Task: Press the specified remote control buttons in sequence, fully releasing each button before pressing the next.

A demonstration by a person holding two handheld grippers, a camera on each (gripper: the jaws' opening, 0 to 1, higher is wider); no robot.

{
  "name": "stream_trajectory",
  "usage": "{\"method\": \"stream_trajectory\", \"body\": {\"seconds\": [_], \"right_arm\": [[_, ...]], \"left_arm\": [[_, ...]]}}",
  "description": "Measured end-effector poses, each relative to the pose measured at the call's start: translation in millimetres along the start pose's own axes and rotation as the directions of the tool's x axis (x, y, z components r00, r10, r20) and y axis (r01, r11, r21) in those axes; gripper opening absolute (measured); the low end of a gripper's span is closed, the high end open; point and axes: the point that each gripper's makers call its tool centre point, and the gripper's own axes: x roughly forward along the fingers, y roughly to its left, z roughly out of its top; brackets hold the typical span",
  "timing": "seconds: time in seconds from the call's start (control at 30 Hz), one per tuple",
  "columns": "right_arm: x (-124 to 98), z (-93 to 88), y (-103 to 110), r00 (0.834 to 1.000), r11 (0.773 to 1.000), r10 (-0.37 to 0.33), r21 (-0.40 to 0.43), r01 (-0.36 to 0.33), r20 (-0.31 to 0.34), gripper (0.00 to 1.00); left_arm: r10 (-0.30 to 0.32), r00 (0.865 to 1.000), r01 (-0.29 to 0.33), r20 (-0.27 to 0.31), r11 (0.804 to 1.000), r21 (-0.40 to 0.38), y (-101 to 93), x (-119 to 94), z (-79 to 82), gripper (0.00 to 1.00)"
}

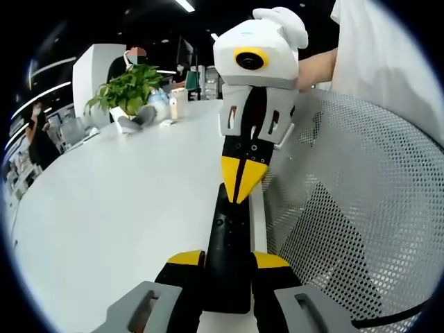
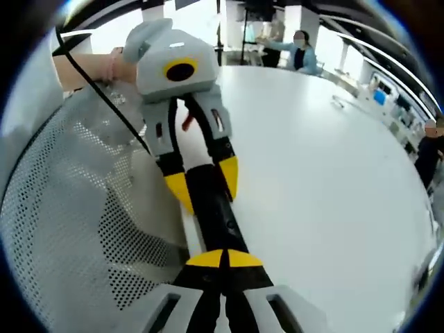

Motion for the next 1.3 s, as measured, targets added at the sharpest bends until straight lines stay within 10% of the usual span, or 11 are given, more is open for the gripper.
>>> {"method": "stream_trajectory", "body": {"seconds": [0.47, 1.0, 1.3], "right_arm": [[-1.9, -3.2, -5.0, 1.0, 0.999, -0.02, -0.049, 0.019, -0.021, 0.0], [3.6, -3.4, -5.6, 0.97, 0.958, 0.042, -0.267, -0.107, -0.238, 0.0], [1.3, -4.8, -7.0, 0.986, 0.975, 0.062, -0.201, -0.094, -0.158, 0.0]], "left_arm": [[0.0, 1.0, 0.0, 0.001, 1.0, -0.003, -0.4, 0.3, 0.4, 0.25], [-0.002, 1.0, 0.002, 0.002, 1.0, -0.004, 0.5, 0.5, 0.1, 0.25], [-0.002, 1.0, 0.002, 0.004, 1.0, -0.006, 0.6, 0.6, 0.1, 0.25]]}}
